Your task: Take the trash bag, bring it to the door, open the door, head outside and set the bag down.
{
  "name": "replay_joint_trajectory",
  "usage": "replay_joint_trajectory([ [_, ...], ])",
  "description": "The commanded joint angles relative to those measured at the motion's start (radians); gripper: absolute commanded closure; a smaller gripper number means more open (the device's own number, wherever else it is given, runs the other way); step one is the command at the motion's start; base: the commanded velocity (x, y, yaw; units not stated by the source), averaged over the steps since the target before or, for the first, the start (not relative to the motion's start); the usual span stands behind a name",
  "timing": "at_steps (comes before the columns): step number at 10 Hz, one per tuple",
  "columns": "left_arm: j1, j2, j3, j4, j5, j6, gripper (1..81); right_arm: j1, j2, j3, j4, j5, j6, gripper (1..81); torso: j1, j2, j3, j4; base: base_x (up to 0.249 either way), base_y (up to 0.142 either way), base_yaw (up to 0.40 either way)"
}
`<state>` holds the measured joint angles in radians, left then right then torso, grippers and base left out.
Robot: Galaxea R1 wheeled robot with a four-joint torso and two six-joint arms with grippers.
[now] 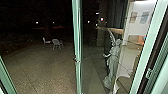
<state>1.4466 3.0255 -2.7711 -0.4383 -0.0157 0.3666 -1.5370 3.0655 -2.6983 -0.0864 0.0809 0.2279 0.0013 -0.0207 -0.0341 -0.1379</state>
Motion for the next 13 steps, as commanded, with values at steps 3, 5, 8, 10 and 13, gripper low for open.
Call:
replay_joint_trajectory([
  [3,-0.064,-0.003,-0.001,-0.007,0.057,0.003,81.1,0.053,0.009,0.006,0.0,-0.047,-0.005,1.0,0.001,0.001,-0.001,0.0,0.084,0.0,0.0],
  [5,-0.064,-0.003,-0.001,-0.007,0.057,0.003,81.1,0.053,0.009,0.006,0.0,-0.047,-0.005,1.0,-0.001,0.0,0.0,0.0,0.084,0.0,0.0],
  [8,-0.062,-0.003,-0.001,-0.007,0.056,0.003,81.1,0.053,0.009,0.006,0.0,-0.047,-0.005,1.0,-0.001,-0.001,0.0,0.0,0.084,0.0,0.0],
  [10,-0.064,-0.005,-0.001,-0.007,0.056,0.003,81.1,0.053,0.009,0.006,0.0,-0.047,-0.005,1.0,-0.001,0.0,0.0,0.0,0.084,0.0,0.0],
  [13,-0.062,-0.005,-0.001,-0.007,0.056,0.003,81.1,0.053,0.008,0.006,0.0,-0.047,-0.005,1.0,-0.001,-0.002,0.0,0.0,0.084,0.0,0.0],
])
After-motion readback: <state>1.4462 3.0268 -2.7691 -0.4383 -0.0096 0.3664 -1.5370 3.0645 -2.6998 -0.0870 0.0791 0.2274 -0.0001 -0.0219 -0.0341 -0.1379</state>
